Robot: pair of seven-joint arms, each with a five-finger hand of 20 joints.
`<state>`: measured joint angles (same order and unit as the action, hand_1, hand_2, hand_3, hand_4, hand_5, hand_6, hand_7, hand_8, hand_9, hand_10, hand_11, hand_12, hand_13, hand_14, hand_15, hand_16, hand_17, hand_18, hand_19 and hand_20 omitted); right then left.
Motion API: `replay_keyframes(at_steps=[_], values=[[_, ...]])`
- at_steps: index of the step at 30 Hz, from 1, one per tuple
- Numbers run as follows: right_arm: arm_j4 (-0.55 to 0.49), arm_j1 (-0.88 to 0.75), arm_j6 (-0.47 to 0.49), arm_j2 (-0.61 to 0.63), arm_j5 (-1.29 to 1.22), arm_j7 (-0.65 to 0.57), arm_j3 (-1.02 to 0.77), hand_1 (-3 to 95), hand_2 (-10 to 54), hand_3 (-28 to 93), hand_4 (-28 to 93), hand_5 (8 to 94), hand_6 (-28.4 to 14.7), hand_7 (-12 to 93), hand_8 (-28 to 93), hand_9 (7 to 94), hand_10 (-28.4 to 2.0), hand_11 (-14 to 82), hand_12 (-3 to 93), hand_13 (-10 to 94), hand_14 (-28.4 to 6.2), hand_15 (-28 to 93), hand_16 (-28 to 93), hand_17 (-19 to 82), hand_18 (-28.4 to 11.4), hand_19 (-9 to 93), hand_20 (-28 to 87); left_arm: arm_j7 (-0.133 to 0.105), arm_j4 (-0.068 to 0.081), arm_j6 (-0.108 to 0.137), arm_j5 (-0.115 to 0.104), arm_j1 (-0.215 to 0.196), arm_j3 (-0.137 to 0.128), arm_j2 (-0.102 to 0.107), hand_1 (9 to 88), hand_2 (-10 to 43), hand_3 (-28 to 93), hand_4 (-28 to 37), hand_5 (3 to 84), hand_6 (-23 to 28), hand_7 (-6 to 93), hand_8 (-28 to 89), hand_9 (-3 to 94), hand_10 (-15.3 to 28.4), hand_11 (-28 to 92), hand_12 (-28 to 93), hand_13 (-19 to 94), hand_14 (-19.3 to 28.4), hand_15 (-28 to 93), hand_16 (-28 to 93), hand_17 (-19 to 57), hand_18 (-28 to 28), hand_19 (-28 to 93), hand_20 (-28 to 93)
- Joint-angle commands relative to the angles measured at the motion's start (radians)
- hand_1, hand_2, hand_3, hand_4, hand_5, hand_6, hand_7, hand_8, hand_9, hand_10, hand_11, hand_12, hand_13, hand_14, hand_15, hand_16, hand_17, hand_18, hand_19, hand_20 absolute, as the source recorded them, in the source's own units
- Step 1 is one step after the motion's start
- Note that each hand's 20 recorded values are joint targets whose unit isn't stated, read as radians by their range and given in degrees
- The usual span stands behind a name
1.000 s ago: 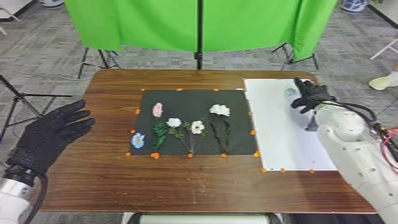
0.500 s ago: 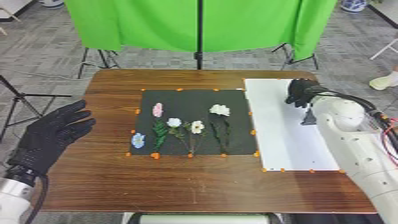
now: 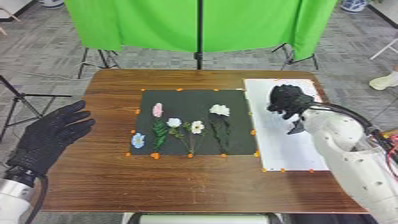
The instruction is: Arrange flowers
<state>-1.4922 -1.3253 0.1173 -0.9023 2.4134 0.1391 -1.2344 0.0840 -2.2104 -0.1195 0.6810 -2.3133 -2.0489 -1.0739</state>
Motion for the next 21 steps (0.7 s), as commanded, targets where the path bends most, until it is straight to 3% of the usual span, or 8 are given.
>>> replay_keyframes(at_steps=[1,4,14,17,21], values=[[-0.132,-0.09,-0.002,-0.058,0.23,0.164,0.035,47.5,-8.8,81,-28,77.6,2.1,37,-11,91.9,-2.9,27.2,32.3,89,0.6,50,26,36,-13.2,78,33,0.002,0.009,-0.011,-0.003,-0.001,0.011,-0.002,25.8,1.3,72,-25.6,36.2,3.6,20.2,-11,31.3,12.7,27,14,24,15.6,41,-3,-8.3,21.9,48,8],[-0.149,-0.11,0.015,-0.064,0.227,0.192,0.036,47.2,-8.7,81,-28,77.4,2.2,38,-11,91.8,-3.0,27.2,32.2,89,0.6,50,26,36,-13.2,78,33,0.007,0.008,-0.01,-0.003,-0.002,0.008,-0.002,25.7,1.2,72,-25.6,36.1,3.6,20.1,-11,31.3,12.7,27,14,24,15.5,41,-3,-8.3,21.9,48,8],[-0.159,-0.17,-0.072,-0.044,0.267,0.186,0.036,47.5,-7.6,79,-28,75.0,2.7,38,-12,90.0,-2.6,26.5,32.6,87,0.4,50,26,34,-13.2,78,34,0.014,0.01,-0.011,0.0,0.001,0.009,-0.004,25.7,1.3,72,-25.5,36.1,3.6,20.0,-11,31.3,12.7,27,15,24,15.6,41,-3,-8.3,21.9,48,8],[-0.172,-0.184,-0.089,-0.046,0.255,0.167,0.033,42.9,-8.6,78,-28,70.9,2.9,39,-13,87.1,-3.0,25.9,33.1,85,0.0,52,26,33,-13.5,77,35,0.013,0.012,-0.009,-0.002,0.001,0.009,0.002,25.8,1.3,72,-25.5,36.1,3.6,20.0,-11,31.3,12.7,27,14,24,15.6,41,-3,-8.3,21.9,48,8],[-0.173,-0.189,-0.159,-0.042,0.223,0.131,0.047,35.0,-9.5,80,-28,68.8,3.3,35,-12,82.7,-4.7,33.8,23.5,83,-0.4,53,24,31,-14.2,76,38,0.018,0.015,-0.016,-0.001,0.007,0.01,0.003,25.8,1.3,72,-25.6,36.1,3.6,20.0,-11,31.3,12.7,27,14,24,15.5,41,-3,-8.3,21.9,48,8]])
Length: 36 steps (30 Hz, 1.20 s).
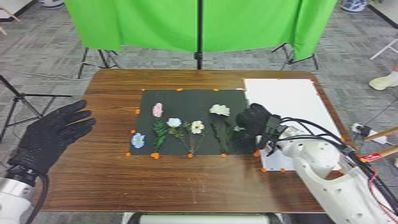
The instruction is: Arrange flowers
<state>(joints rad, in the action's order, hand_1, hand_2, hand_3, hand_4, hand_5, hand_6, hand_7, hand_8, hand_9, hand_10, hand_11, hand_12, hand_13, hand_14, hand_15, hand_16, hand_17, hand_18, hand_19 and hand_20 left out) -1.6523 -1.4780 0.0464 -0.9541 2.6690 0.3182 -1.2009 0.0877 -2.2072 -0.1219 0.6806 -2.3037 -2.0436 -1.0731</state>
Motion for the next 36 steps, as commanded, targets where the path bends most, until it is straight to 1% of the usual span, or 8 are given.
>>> replay_keyframes(at_steps=[1,10,16,19,25,30,33,36], values=[[-0.015,-0.037,-0.097,0.01,-0.03,-0.06,0.016,32.5,-9.5,81,-28,69.3,3.6,34,-13,82.8,-4.9,34.1,22.8,83,-0.6,53,24,31,-14.4,76,38,0.015,0.011,-0.015,0.001,-0.002,0.004,0.001,25.8,1.3,72,-25.6,36.1,3.6,20.0,-11,31.3,12.7,27,14,24,15.5,41,-3,-8.3,21.9,48,8],[-0.041,-0.054,-0.106,-0.001,-0.092,-0.09,-0.007,19.6,-9.5,82,-28,67.8,2.4,31,-21,78.9,-7.0,35.3,23.1,80,-2.3,55,24,29,-16.6,77,40,0.017,0.009,-0.021,0.003,-0.006,0.001,-0.005,25.7,1.3,72,-25.5,36.2,3.7,20.0,-11,31.2,12.7,27,14,24,15.5,41,-3,-8.3,22.0,48,8],[-0.055,-0.067,-0.064,-0.007,-0.088,-0.08,-0.023,16.4,-9.5,82,-28,63.1,1.0,29,-20,73.6,-7.8,35.3,22.7,78,-3.4,56,23,28,-17.6,77,41,0.015,0.009,-0.018,0.003,-0.006,0.0,-0.006,25.8,1.3,72,-25.5,36.2,3.6,20.1,-11,31.3,12.7,27,14,24,15.5,41,-3,-8.3,21.9,48,8],[-0.05,-0.066,-0.073,-0.005,-0.097,-0.091,-0.017,15.7,-9.5,82,-28,61.4,0.8,29,-20,72.4,-8.1,35.5,22.3,77,-3.5,57,23,28,-17.7,76,41,0.001,0.01,-0.003,-0.008,-0.014,0.004,0.013,25.7,1.2,72,-25.5,36.2,3.6,20.1,-11,31.2,12.7,27,14,24,15.5,41,-3,-8.3,21.9,48,8],[-0.046,-0.062,-0.058,-0.008,-0.079,-0.108,-0.006,16.5,-9.5,82,-28,61.5,0.6,29,-20,71.2,-8.0,35.6,22.1,75,-3.9,57,22,27,-17.9,76,42,0.007,0.007,-0.005,-0.004,-0.013,0.001,0.005,25.7,1.2,72,-25.6,36.2,3.6,20.1,-11,31.2,12.7,27,14,24,15.6,42,-3,-8.3,21.9,48,8],[-0.035,-0.051,-0.128,0.001,-0.09,-0.162,0.035,26.6,-9.5,85,-28,59.0,1.6,51,-27,67.7,-7.5,46.5,24.7,73,-3.0,60,21,28,-17.0,76,41,0.011,0.008,-0.009,-0.002,-0.009,0.001,0.0,25.8,1.3,72,-25.7,36.2,3.7,19.9,-11,31.3,12.7,27,14,24,15.6,41,-3,-8.3,21.9,48,8],[-0.032,-0.043,-0.139,0.002,-0.084,-0.177,0.045,33.9,-9.5,79,-28,58.4,0.7,63,-8,68.9,-6.7,54.9,29.9,75,-2.3,65,22,29,-15.7,77,41,0.017,0.008,-0.013,0.002,-0.003,-0.001,-0.007,25.8,1.3,72,-25.6,36.2,3.7,20.0,-11,31.2,12.7,27,14,24,15.6,41,-3,-8.3,21.9,48,8],[-0.027,-0.038,-0.146,0.003,-0.096,-0.178,0.052,39.3,-9.5,74,-28,59.6,0.9,70,-5,71.1,-5.9,57.7,36.1,76,-2.3,70,22,30,-15.3,77,40,0.014,0.009,-0.01,0.0,-0.005,0.0,-0.003,25.8,1.2,72,-25.6,36.2,3.7,20.0,-11,31.2,12.7,27,14,24,15.6,41,-3,-8.3,21.9,48,8]])
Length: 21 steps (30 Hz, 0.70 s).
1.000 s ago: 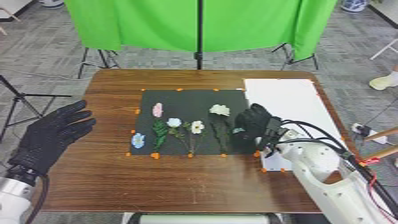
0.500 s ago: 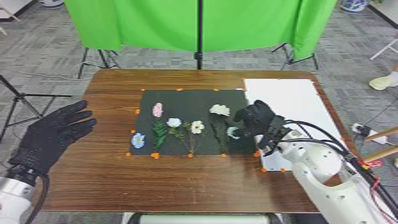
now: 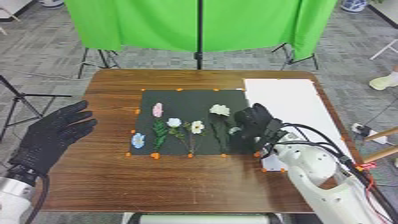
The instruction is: Arrange flowers
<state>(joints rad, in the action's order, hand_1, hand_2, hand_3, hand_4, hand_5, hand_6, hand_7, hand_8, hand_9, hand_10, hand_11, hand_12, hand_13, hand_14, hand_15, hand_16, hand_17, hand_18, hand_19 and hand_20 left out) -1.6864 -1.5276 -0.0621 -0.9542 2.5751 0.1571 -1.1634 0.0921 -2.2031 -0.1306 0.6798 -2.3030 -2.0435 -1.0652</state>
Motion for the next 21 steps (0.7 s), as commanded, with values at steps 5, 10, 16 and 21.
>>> replay_keyframes(at_steps=[5,10,16,21], values=[[0.015,0.011,-0.089,0.001,0.004,-0.008,0.024,45.8,-9.5,70,-28,62.9,1.7,71,-3,74.8,-5.0,59.3,39.7,78,-2.6,75,24,31,-15.3,78,41,0.01,0.005,0.002,0.001,-0.003,0.002,-0.011,25.8,1.3,72,-25.6,36.2,3.7,20.0,-11,31.2,12.6,27,14,24,15.5,41,-3,-8.2,21.9,48,8],[0.007,0.008,-0.103,0.007,0.021,-0.024,0.026,46.7,-9.5,69,-28,62.3,2.2,72,0,75.1,-5.3,61.3,40.9,77,-2.1,77,25,31,-15.3,79,41,0.011,0.006,-0.004,0.003,-0.001,0.001,-0.014,25.8,1.3,72,-25.6,36.2,3.7,20.1,-11,31.2,12.6,27,14,24,15.6,41,-3,-8.2,21.9,48,8],[-0.018,0.003,-0.08,0.01,0.013,-0.022,0.005,46.0,-9.5,69,-28,59.5,3.2,77,4,73.4,-5.8,64.7,42.1,75,-2.6,79,27,30,-15.4,79,42,0.014,0.004,-0.005,0.004,-0.004,-0.002,-0.017,25.8,1.3,72,-25.6,36.2,3.7,20.1,-11,31.2,12.7,27,14,24,15.6,41,-3,-8.2,21.9,48,8],[0.035,0.023,-0.145,0.015,0.048,-0.069,0.058,46.7,-9.5,67,-28,58.3,3.4,80,4,71.7,-6.2,68.2,39.7,74,-2.8,80,26,30,-15.3,79,42,0.017,0.005,-0.008,0.004,0.0,0.002,-0.019,25.8,1.3,72,-25.5,36.2,3.7,20.2,-11,31.2,12.6,27,14,24,15.6,41,-3,-8.2,21.9,48,8]])
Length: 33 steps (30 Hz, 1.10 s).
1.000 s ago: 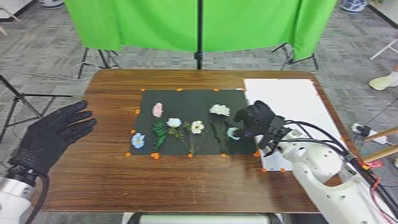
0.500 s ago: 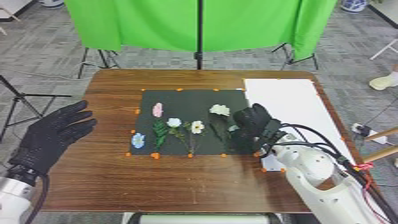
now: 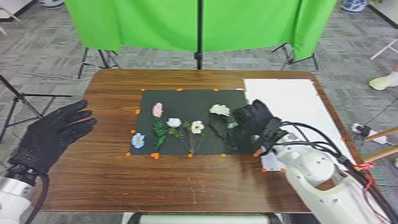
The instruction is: Arrange flowers
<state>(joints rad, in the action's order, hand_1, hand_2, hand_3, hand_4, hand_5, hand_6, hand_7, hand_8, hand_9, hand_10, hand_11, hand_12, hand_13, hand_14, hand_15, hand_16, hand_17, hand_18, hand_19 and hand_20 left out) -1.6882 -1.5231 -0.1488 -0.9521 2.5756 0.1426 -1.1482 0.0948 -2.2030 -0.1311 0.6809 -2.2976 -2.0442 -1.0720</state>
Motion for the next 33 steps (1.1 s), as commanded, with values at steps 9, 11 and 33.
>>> replay_keyframes(at_steps=[9,11,33], values=[[0.036,-0.005,-0.034,0.013,0.05,-0.015,0.027,45.5,-9.5,72,-28,58.1,2.6,82,3,71.7,-5.9,69.1,40.4,74,-2.9,82,26,30,-15.4,79,42,0.008,0.003,0.001,0.0,-0.013,0.001,-0.009,25.9,1.3,72,-25.5,36.2,3.6,20.2,-11,31.2,12.7,27,14,24,15.6,41,-3,-8.3,21.9,48,8],[0.025,-0.013,-0.029,0.015,0.058,-0.008,0.023,44.9,-9.5,73,-28,58.0,2.7,82,4,71.6,-6.0,69.0,41.0,74,-3.0,82,26,30,-15.4,79,43,0.008,0.004,-0.002,0.0,-0.01,0.002,-0.008,25.9,1.3,72,-25.6,36.2,3.7,20.1,-11,31.2,12.7,27,14,24,15.6,41,-3,-8.2,21.9,48,8],[0.005,-0.025,-0.112,0.122,0.202,0.068,0.099,45.9,-9.5,82,-28,44.0,5.7,91,-7,48.5,-6.0,66.4,49.4,52,-2.3,80,36,24,-13.7,76,42,0.007,0.001,-0.006,0.004,-0.015,-0.002,-0.014,26.0,1.3,72,-25.5,36.2,3.7,20.1,-11,31.2,12.7,27,14,24,15.5,42,-3,-8.2,21.9,48,8]])
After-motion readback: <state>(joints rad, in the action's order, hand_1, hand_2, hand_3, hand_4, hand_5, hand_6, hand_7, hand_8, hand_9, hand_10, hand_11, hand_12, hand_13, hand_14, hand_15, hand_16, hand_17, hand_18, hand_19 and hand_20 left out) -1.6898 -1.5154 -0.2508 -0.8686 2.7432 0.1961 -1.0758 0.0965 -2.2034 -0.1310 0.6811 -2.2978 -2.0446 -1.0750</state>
